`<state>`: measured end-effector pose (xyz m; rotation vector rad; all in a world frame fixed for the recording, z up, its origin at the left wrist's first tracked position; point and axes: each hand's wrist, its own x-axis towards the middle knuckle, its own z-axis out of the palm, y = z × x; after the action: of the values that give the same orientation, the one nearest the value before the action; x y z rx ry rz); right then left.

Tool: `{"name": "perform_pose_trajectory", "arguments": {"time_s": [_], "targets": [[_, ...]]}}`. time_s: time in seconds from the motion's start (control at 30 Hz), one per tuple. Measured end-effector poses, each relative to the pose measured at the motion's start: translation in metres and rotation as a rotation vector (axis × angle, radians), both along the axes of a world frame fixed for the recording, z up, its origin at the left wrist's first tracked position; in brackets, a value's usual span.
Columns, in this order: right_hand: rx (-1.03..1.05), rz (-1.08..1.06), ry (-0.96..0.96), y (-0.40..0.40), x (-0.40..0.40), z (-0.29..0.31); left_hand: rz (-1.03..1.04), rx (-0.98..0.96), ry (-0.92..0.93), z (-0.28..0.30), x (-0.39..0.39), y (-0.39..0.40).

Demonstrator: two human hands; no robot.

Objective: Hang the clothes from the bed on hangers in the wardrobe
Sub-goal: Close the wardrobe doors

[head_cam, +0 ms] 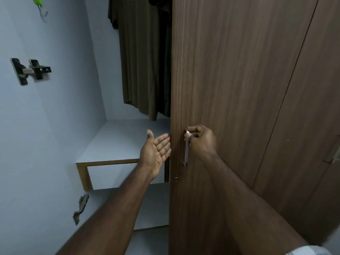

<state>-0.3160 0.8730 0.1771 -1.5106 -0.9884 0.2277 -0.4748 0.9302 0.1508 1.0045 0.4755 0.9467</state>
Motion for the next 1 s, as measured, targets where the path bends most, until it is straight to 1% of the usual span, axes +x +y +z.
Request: {"name": "perform_pose_trajectory", "arguments": {"time_s": [0.17, 0.3, 0.6, 0.7, 0.83, 1.0], "targets": [[-0.010, -0.040, -0.005, 0.014, -0.002, 0.005, -0.023, -0.029, -0.014, 0.002, 0.005, 0.023], [-0.010, -0.021, 0.006, 0.020, 0.002, 0.003, -0.032, -0.052, -0.028, -0.001, 0.007, 0.039], [-0.014, -0.080, -0.066, 0.020, -0.001, 0.006, -0.043, -0.042, -0.005, -0.001, 0.005, 0.044], [-0.032, -0.114, -0.116, 0.016, -0.006, 0.007, -0.055, -0.014, 0.028, 0.003, 0.002, 0.035], [-0.059, -0.102, -0.133, 0.008, -0.010, 0.006, -0.051, 0.052, 0.109, 0.000, -0.009, 0.013], [-0.106, -0.086, -0.189, -0.003, -0.016, 0.000, 0.025, 0.112, 0.222, -0.009, -0.037, -0.012]]}}
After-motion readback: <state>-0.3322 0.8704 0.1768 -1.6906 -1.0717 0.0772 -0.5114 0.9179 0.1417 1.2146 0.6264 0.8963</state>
